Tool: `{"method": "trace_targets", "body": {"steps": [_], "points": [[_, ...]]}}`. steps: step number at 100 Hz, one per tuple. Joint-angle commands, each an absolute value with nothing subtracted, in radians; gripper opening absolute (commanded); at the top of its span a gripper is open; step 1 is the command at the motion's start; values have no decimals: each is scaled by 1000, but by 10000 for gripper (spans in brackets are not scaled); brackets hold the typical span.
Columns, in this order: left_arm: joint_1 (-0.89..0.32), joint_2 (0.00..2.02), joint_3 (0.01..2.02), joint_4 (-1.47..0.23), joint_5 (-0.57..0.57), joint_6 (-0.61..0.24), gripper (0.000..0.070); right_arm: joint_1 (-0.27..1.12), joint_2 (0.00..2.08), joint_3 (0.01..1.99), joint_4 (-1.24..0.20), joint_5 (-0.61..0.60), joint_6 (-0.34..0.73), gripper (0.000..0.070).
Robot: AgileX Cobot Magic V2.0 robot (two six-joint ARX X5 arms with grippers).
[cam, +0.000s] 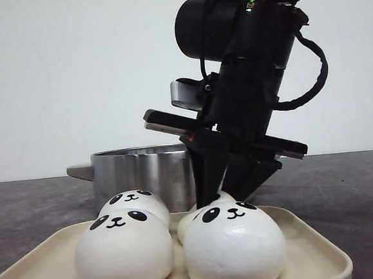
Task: Steam buns
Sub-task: 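Lower the right gripper onto the farther bun nearest the right gripper and grasp, then lift the bun with the right gripper and release it into the steamer pot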
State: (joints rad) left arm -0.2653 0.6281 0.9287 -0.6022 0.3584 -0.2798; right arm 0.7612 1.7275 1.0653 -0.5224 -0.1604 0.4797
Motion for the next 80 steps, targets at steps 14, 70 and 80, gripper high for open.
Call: {"method": "trace_targets", "body": {"steps": [14, 70, 80], "points": [[-269, 633, 942, -591, 364, -272, 596, 780, 1636, 1133, -587, -216, 469, 7], [-269, 636, 942, -550, 363, -273, 596, 696, 1596, 1565, -534, -7, 209, 7], [-269, 641, 942, -554, 363, -273, 596, 645, 1665, 1565, -500, -4, 192, 7]]}}
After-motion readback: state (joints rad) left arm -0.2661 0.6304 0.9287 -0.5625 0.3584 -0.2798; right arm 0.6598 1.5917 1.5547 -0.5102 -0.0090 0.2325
